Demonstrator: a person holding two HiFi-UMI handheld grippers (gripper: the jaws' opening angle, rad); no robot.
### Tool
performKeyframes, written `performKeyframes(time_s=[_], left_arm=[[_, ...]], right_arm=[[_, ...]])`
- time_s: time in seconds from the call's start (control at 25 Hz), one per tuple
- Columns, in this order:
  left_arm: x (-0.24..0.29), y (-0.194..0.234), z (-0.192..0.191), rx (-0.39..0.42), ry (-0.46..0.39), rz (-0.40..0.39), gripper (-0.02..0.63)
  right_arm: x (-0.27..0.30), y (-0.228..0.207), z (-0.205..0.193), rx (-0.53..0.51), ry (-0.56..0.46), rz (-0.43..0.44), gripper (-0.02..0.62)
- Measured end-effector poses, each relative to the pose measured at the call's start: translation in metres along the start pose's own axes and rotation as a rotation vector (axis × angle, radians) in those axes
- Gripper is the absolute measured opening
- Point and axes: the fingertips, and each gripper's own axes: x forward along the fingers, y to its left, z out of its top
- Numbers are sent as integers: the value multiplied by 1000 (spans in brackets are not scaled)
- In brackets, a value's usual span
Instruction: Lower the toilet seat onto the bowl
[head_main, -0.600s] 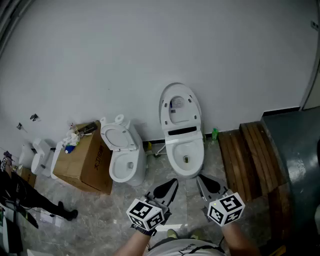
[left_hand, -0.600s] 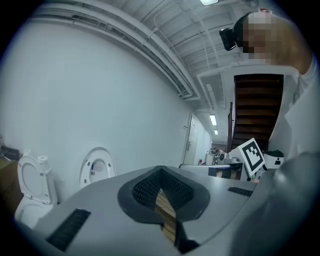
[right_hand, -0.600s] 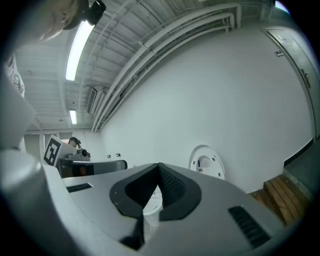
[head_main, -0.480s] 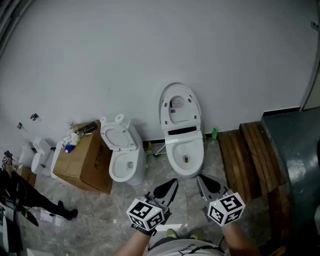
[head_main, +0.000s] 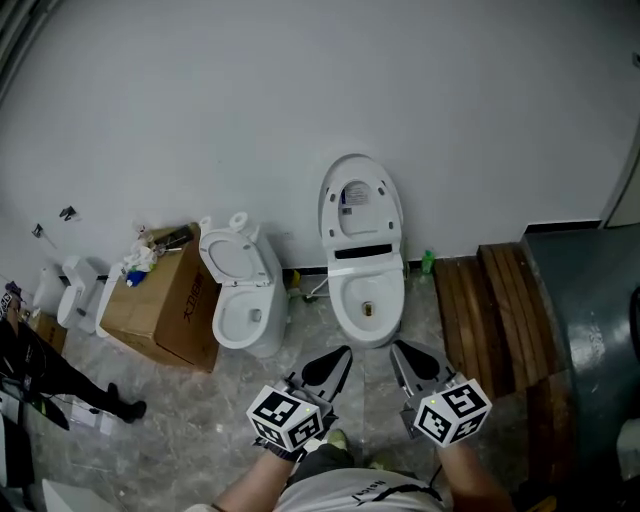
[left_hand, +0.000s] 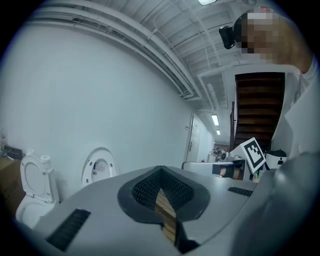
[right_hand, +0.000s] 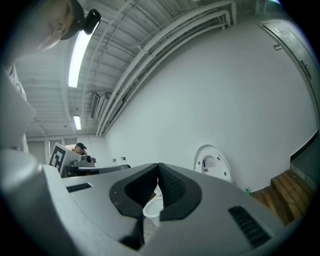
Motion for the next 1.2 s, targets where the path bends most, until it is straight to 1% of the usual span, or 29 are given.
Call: performKeyframes(time_s=[0.08, 0.2, 0.4, 0.52, 0.64, 0.92, 1.08, 1.2], left_arm=[[4, 5, 0, -2, 0, 0, 6], [11, 17, -4, -14, 1, -4, 6], [36, 60, -9, -32, 14, -11, 6], [53, 94, -10, -31, 27, -16, 6], [72, 137, -2, -24, 37, -24, 6], [114, 243, 13, 25, 60, -32, 6], [137, 288, 17, 17, 67, -43, 6], [155, 308, 17, 4, 76, -47, 6]], right_arm=[[1, -1, 2, 22, -20, 23, 17], [7, -2, 0, 29, -36, 42, 18], [42, -19, -3, 25, -27, 27, 18], [74, -31, -4, 24, -13, 6, 18], [117, -40, 1, 21, -2, -11, 18], [211, -65, 6, 43, -3, -87, 18], [245, -79, 4, 59, 9, -128, 18], [260, -91, 8, 58, 15, -150, 18]])
